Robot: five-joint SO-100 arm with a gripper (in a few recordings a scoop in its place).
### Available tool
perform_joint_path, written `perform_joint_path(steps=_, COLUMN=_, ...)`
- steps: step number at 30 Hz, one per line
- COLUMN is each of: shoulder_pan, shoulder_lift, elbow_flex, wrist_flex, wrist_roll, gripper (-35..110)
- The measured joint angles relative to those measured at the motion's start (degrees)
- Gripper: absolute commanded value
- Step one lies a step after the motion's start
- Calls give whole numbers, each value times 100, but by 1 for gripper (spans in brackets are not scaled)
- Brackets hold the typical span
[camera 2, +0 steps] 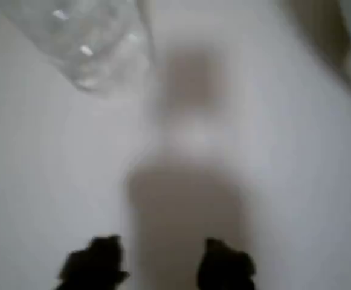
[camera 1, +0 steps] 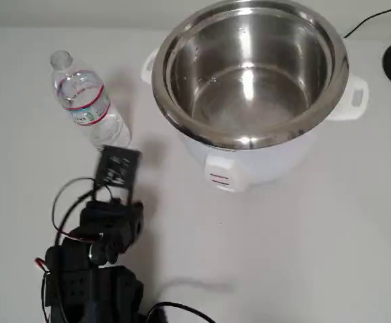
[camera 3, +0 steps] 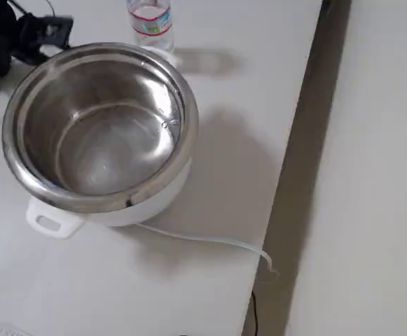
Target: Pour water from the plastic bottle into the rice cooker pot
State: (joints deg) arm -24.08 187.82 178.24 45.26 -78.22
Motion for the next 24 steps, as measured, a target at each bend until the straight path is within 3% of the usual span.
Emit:
perform_joint_path(steps=6, shoulder_pan=-220, shoulder_lift=-519, elbow_flex=18, wrist_flex=-2162, wrist_roll=-580, gripper=50)
perform_joint_path(steps=11, shoulder_pan=-211, shoulder_lift=-2856, elbow_flex=-18, wrist_flex=-5054, wrist_roll=-624, gripper=51)
perform_joint_path(steps=17, shoulder_pan=-167, shoulder_lift=-5862, elbow_flex=-1081, wrist_flex=-7418, wrist_roll=-404, gripper=52)
perform_joint_path(steps=24, shoulder_pan=-167, shoulder_lift=-8174, elbow_flex=-2347, wrist_flex=-8701, wrist_roll=-396, gripper=52)
